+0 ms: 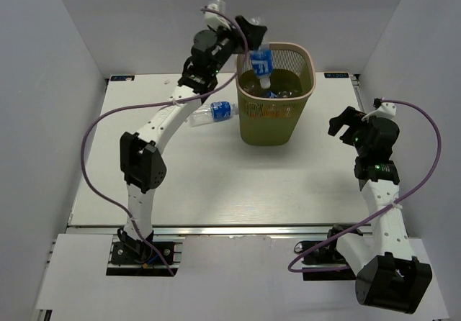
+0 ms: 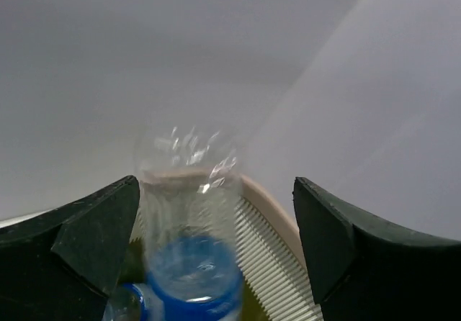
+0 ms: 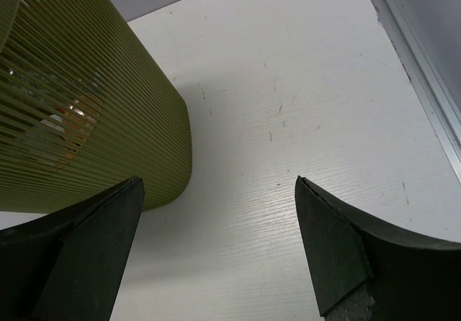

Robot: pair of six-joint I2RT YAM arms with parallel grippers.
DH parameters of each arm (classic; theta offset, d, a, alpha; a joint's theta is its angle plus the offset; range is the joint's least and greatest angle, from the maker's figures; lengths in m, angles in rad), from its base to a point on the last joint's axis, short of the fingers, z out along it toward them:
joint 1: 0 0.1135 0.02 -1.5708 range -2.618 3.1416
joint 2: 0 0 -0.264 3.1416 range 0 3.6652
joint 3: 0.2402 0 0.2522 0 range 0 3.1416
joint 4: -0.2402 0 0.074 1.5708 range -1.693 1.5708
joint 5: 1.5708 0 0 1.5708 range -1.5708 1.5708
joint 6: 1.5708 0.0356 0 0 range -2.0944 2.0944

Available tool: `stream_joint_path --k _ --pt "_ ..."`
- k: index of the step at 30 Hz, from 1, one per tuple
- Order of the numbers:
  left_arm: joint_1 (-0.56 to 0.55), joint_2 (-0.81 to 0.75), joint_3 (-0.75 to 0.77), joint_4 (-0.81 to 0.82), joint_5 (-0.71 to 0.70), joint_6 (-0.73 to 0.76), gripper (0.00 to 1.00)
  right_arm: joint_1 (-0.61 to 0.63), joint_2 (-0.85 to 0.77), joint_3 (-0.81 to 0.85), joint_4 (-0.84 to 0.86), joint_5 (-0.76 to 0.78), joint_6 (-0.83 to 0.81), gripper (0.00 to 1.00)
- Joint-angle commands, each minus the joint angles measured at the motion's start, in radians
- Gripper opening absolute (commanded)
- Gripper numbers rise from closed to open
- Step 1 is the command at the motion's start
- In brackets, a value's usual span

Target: Put the plastic bottles in the bin

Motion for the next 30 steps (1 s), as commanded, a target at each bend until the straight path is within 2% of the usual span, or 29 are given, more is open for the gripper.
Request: stream_joint_path --k 1,7,15,18,22,25,26,27,28,29,30 --pt "-0.017 -0.026 0.071 -0.016 0.12 0.098 0.98 -0.004 0.016 0.006 0.03 -0.022 -0.023 0.89" --pt "-0.017 -0.08 0.139 -0.124 0.136 0.196 0.98 -0.006 -0.016 -0.003 0.039 -0.019 -0.034 0.89" --pt "0.024 -0.215 -0.045 -0.236 0.097 0.327 0.98 -0.006 -0.005 0.006 0.032 -0.035 -0.043 0.89" --pt "0.113 -0.209 -0.059 -0.322 0.198 0.339 0.98 -0.004 -0.005 0.011 0.024 -0.029 -0.043 0.89" --pt "0.245 -0.169 -0.082 -0.401 0.405 0.379 0.98 -0.006 0.001 0.014 0.018 -0.01 -0.035 0.89" --pt "0.296 -0.123 -0.102 -0.485 0.554 0.564 0.98 -0.006 0.022 0.024 -0.005 0.002 -0.027 0.89" --pt "0.297 -0.108 -0.104 -0.583 0.597 0.664 0.98 -0.006 0.03 0.035 -0.013 -0.001 -0.027 0.89" --pt "0.297 -0.076 -0.104 -0.639 0.622 0.833 0.98 -0.006 0.042 0.04 -0.028 -0.004 -0.027 0.89" --pt "0.297 -0.057 -0.092 -0.695 0.637 0.918 0.98 -0.006 0.045 0.043 -0.036 -0.004 -0.027 0.89" --pt "0.299 -0.036 -0.079 -0.828 0.646 1.076 0.98 -0.006 0.048 0.049 -0.04 0.001 -0.026 0.89" --pt "0.299 0.012 -0.067 -0.887 0.64 1.133 0.98 -0.006 0.051 0.052 -0.045 0.005 -0.027 0.89"
